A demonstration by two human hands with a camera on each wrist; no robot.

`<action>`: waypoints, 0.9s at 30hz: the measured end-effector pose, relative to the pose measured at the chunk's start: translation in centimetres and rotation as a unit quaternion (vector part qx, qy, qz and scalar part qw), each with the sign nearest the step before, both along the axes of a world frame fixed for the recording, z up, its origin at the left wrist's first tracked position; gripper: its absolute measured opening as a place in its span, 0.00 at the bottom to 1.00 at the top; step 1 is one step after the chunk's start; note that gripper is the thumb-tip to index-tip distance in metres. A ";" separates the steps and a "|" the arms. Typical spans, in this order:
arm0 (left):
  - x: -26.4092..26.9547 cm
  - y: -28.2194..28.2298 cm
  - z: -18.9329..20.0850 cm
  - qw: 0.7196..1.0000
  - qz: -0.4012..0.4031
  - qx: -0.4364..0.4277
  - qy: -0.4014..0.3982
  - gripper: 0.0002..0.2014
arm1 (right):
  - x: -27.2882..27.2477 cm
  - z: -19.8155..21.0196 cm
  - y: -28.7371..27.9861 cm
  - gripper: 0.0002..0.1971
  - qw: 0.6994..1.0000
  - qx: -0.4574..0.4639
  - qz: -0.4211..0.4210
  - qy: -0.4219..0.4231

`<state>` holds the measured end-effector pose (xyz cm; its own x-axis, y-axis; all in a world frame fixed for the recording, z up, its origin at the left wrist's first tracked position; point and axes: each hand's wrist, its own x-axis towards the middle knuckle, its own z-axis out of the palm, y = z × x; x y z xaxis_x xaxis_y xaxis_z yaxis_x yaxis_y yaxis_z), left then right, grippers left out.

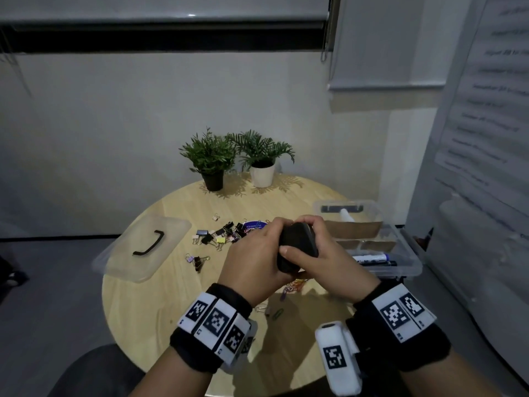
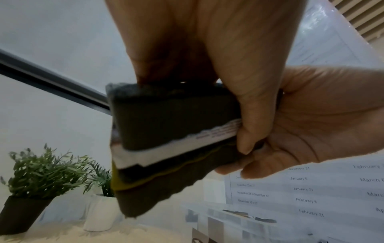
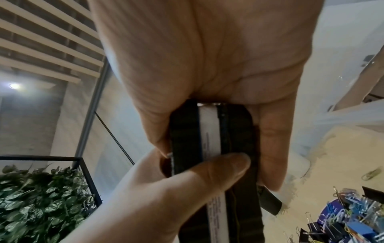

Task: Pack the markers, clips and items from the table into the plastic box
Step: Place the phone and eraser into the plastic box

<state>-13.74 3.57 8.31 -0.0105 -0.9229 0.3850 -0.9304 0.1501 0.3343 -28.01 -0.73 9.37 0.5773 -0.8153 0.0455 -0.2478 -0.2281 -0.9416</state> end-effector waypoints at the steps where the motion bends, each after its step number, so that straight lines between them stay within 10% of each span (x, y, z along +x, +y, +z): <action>1: -0.1 0.0 0.0 1.000 -0.001 -0.005 -0.010 0.29 | -0.2 0.0 -0.1 0.24 1.000 0.002 -0.003 -0.005; 7: -0.4 -0.9 0.1 0.999 -0.021 -0.038 -0.015 0.36 | -1.3 0.3 -0.8 0.25 0.998 -0.026 -0.009 -0.047; 10: 1.0 -1.4 1.0 0.987 -0.038 0.033 0.150 0.50 | -3.1 1.0 -2.4 0.25 0.992 -0.013 -0.038 -0.118; 13: 2.1 -2.5 2.3 0.867 -0.056 0.159 0.469 0.41 | -5.2 1.9 -4.1 0.26 0.977 0.040 -0.051 -0.204; 15: 1.4 -3.4 3.3 0.822 -0.097 0.190 0.528 0.27 | -6.6 2.2 -5.4 0.34 0.977 0.032 -0.045 -0.208; 19: -0.2 -5.9 5.1 0.846 -0.137 0.167 0.488 0.23 | -10.1 2.8 -7.9 0.45 0.997 -0.055 -0.050 -0.033; 23: -1.5 -9.7 5.2 0.945 -0.097 0.146 0.277 0.33 | -12.4 3.4 -11.2 0.41 0.954 -0.181 -0.112 0.209; 27: -4.0 -13.1 3.5 0.976 -0.072 0.118 0.171 0.28 | -12.5 3.1 -13.7 0.36 0.930 -0.230 -0.122 0.258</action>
<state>-17.75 -9.49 11.79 -0.0549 -0.9848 0.1648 -0.7339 0.1517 0.6621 -40.56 -14.42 12.47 0.4200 -0.8876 0.1892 -0.7373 -0.4553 -0.4991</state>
